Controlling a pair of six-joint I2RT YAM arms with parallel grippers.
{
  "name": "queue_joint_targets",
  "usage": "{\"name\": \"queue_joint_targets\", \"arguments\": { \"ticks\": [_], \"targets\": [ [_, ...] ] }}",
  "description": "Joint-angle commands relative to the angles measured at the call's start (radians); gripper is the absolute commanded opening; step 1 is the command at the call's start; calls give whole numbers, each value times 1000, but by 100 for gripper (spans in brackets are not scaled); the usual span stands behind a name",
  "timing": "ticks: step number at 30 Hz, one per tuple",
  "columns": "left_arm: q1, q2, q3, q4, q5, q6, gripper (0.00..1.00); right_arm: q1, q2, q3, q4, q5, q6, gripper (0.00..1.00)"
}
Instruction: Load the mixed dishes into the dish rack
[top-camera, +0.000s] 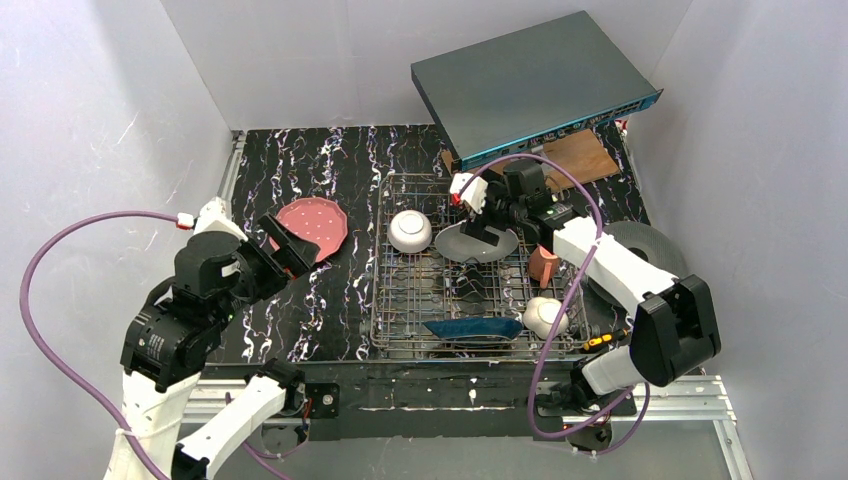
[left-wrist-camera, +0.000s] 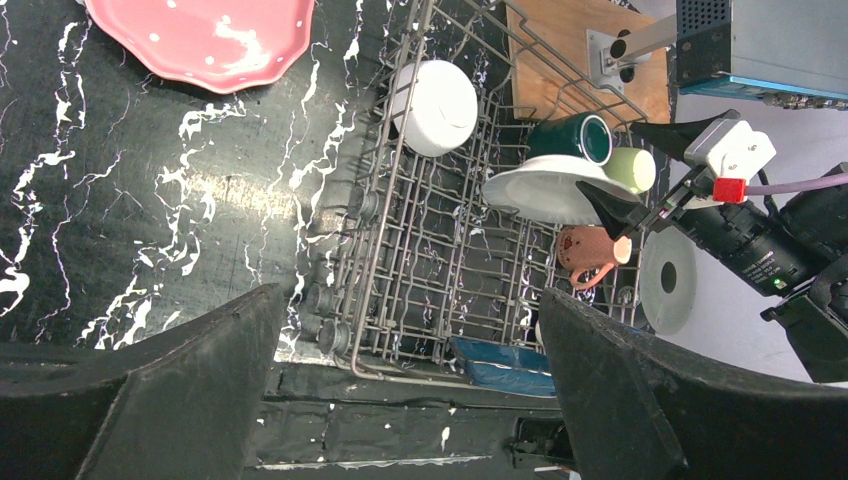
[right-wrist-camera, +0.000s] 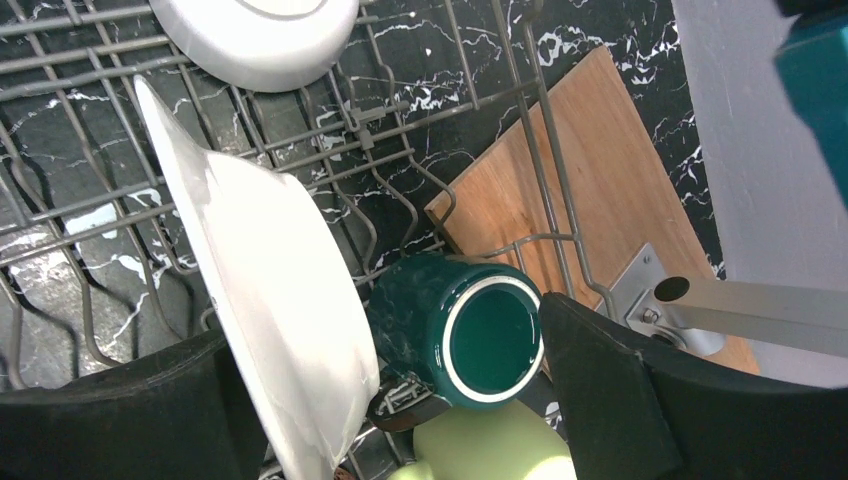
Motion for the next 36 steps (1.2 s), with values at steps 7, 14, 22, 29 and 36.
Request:
{"name": "queue_joint_targets", "arguments": {
  "ticks": [7, 14, 22, 29, 36],
  "targets": [
    [4, -30, -14, -9, 30, -38, 96, -1, -94, 37, 13, -64, 51, 98],
    [4, -38, -21, -10, 44, -49, 96, 20, -136, 30, -10, -93, 88, 98],
    [4, -38, -24, -10, 59, -53, 96, 47, -161, 7, -4, -32, 101, 98],
    [4, -48, -27, -21, 65, -65, 95, 58, -163, -4, -21, -24, 91, 98],
    [4, -44, -19, -30, 62, -63, 95, 74, -157, -39, -29, -13, 131, 98]
  ]
}}
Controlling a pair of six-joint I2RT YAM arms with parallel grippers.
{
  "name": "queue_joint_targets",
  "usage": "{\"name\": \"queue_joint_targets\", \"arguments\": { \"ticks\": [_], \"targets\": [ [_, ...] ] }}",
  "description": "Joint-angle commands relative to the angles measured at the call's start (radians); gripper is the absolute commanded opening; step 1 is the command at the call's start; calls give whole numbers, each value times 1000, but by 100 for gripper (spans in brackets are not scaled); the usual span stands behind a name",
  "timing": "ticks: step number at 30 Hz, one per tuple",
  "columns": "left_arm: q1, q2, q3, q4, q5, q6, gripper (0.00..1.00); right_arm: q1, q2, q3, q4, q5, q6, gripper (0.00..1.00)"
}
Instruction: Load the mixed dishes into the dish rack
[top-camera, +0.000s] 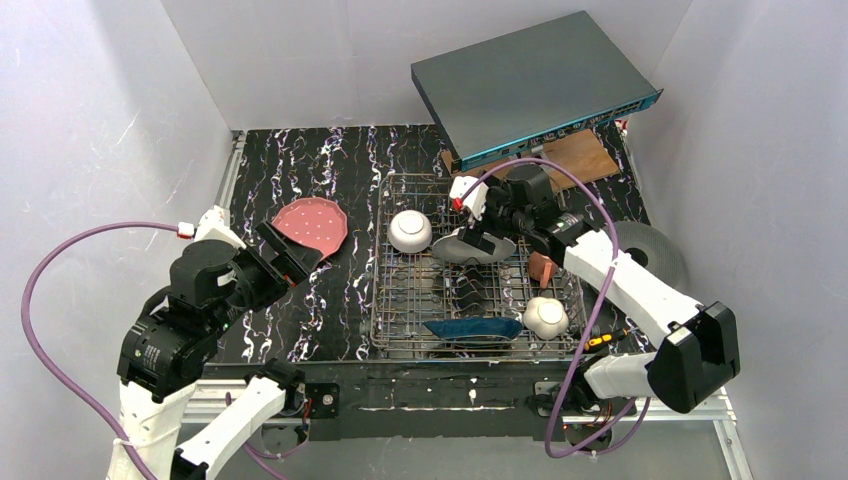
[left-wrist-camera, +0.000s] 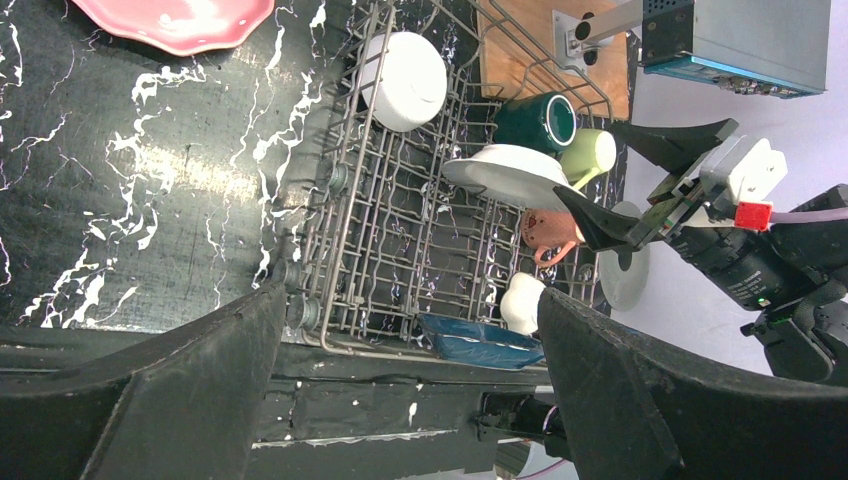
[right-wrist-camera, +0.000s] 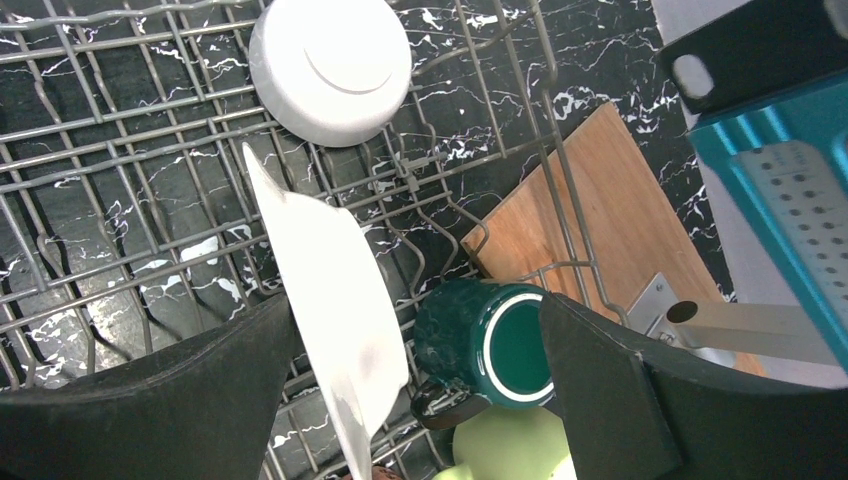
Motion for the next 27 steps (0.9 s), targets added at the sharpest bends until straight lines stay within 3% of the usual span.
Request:
{"name": "queue_joint_targets", "arguments": {
  "ticks": [1, 15, 27],
  "targets": [
    [4, 0, 3, -26, -4, 6, 95, 13, -28, -42, 34, 21, 46, 98],
    [4, 4, -27, -3, 0, 13, 96, 52, -94, -108, 45, 102, 92, 98],
    [4, 43, -53, 2, 11, 23, 98, 59, -160, 8, -24, 14, 179, 98]
  ]
}}
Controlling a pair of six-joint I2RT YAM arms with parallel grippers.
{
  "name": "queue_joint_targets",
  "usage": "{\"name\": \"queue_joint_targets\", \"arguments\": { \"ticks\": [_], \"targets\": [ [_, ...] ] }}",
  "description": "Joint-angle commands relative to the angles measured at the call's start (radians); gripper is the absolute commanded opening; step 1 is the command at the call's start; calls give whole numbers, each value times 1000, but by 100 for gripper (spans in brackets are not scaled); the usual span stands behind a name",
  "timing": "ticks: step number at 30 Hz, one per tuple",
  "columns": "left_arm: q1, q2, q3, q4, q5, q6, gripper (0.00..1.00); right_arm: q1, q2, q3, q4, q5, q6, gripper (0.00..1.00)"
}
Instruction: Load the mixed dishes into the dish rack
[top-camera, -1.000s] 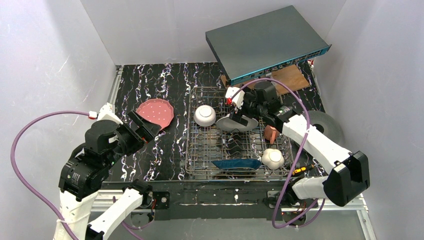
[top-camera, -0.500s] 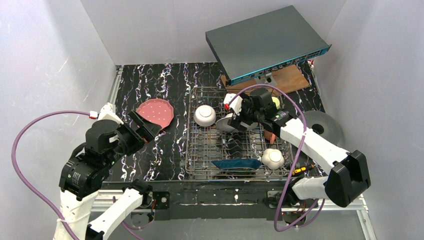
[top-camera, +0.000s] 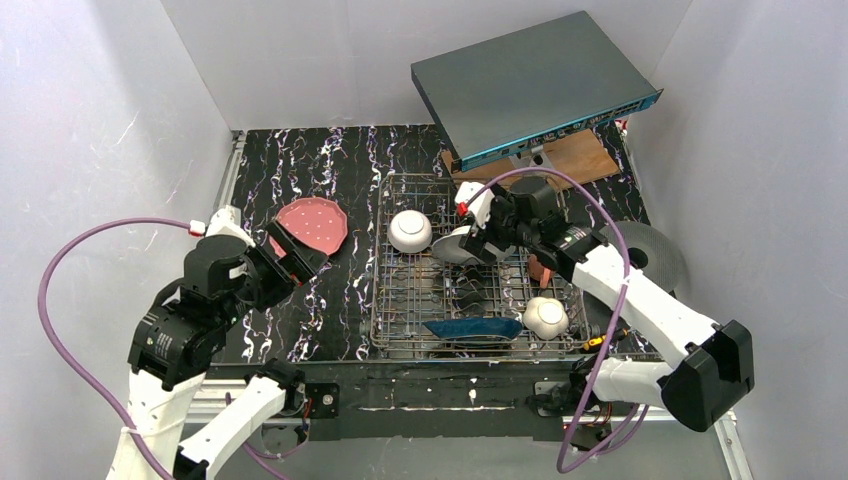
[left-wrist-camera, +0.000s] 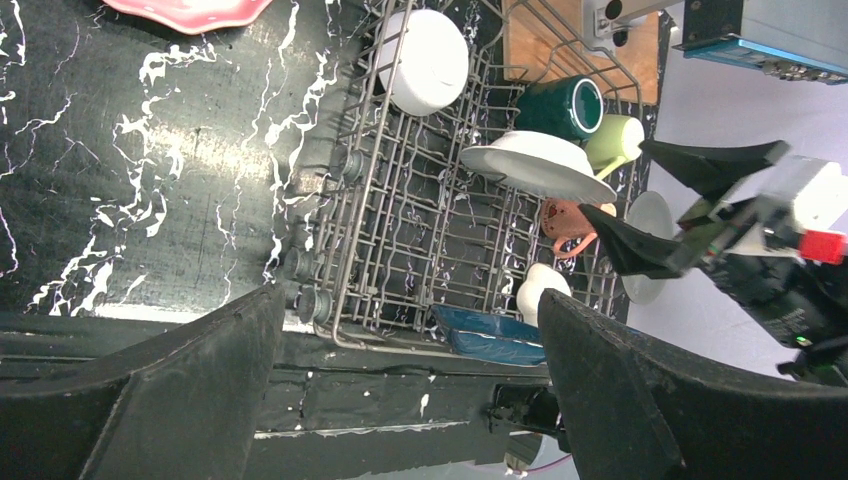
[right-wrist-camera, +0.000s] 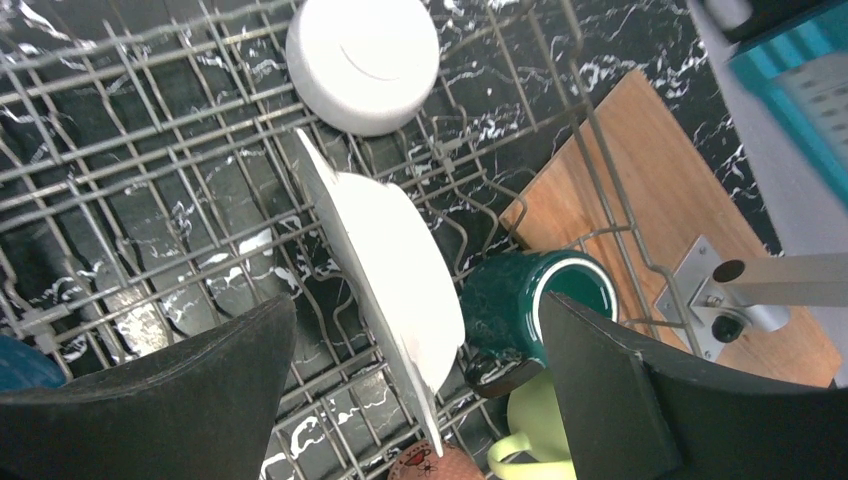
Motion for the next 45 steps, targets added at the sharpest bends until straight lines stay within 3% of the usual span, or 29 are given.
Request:
{"name": "queue_joint_targets", "arguments": {
  "ticks": [1, 11, 14, 19, 22, 26, 31, 34, 37, 45],
  "targets": [
    [4, 36, -18, -2, -4, 26, 98, 8, -82, 91, -5, -45, 70, 98],
    [34, 203, -59, 30, -4, 86, 98, 7, -198, 119, 41, 82, 520, 98],
    [142, 259, -89, 80, 104, 91, 98, 7, -240, 124, 15, 129, 632, 98],
    [402, 343, -194, 219, 283, 52, 98, 7, -314, 84, 11, -27, 673, 98],
    [542, 429, -262, 291, 332, -27, 98, 6, -332, 68, 6, -73, 709, 98],
    [644, 554, -349, 431, 418, -145, 98, 7, -342, 61, -11, -89, 725, 98],
    [679, 682, -401, 591, 406, -239, 86, 8, -367, 55, -29, -76, 722, 98],
    [679, 692, -445, 662, 276, -280, 81, 7, -389, 41, -27, -67, 718, 98],
    [682, 677, -531, 750, 212, -372, 68, 6, -406, 28, -20, -59, 716, 98],
    [683, 774, -612, 923, 250, -488, 64, 8, -405, 30, -26, -55, 718, 98]
  ]
}}
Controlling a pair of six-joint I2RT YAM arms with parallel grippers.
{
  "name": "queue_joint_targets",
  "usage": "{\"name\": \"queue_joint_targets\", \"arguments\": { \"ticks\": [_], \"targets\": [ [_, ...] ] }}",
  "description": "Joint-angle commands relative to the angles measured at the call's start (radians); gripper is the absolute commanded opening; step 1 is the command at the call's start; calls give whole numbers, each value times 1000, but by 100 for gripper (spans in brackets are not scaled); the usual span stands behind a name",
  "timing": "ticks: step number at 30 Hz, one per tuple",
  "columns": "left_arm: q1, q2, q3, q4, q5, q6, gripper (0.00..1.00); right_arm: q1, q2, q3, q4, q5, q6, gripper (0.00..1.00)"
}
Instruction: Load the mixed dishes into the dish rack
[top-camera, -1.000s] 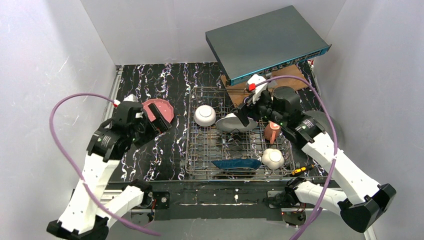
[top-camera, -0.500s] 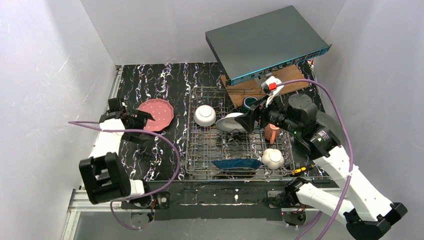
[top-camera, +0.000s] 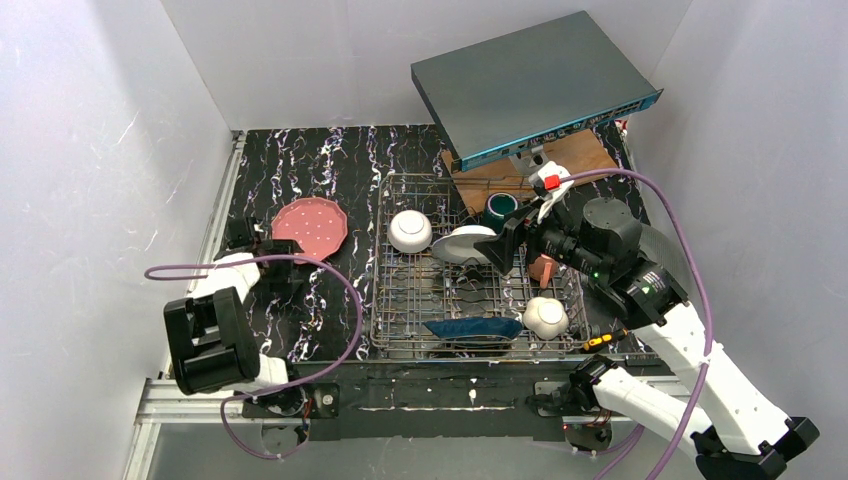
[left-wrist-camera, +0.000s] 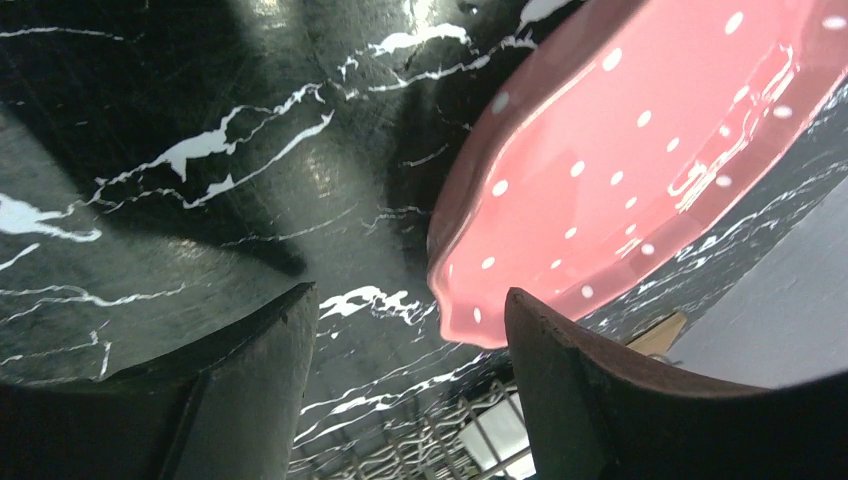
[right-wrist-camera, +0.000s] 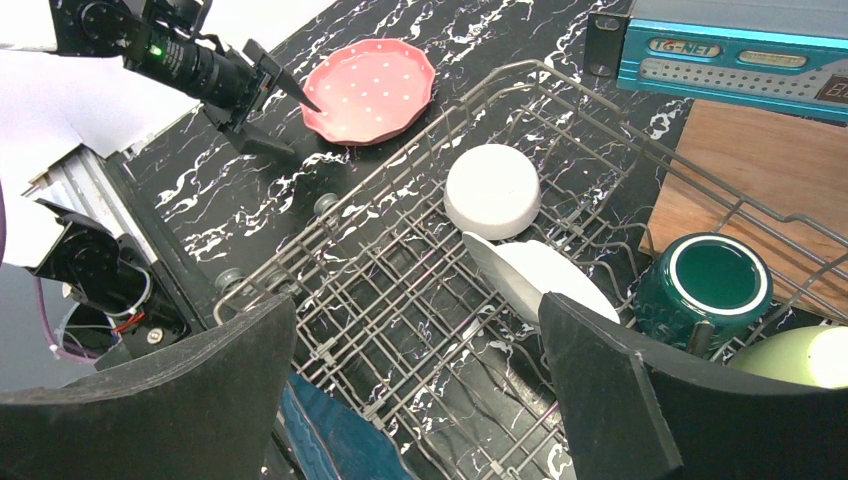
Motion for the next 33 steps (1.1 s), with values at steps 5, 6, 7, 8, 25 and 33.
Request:
{"name": "queue_joint_targets", "arguments": {
  "ticks": [5, 6, 7, 8, 25, 33],
  "targets": [
    [4, 99, -12, 141, -5, -108, 52, 3, 6, 20, -1, 2, 8, 98],
    [4, 102, -19, 146, 1, -113, 48, 3, 6, 22, -6, 4, 6, 98],
    [5, 99, -24, 146, 9, -116, 44, 3, 6, 24, -11, 5, 7, 98],
    [4, 96, -29, 139, 12, -121, 42, 2, 5, 25, -13, 6, 7, 98],
    [3, 134, 61, -140, -118, -173, 49, 2, 26, 58, -31, 7, 7, 98],
    [3, 154, 10, 26, -146, -122, 26, 3, 13, 39, -28, 11, 11, 98]
  ]
}}
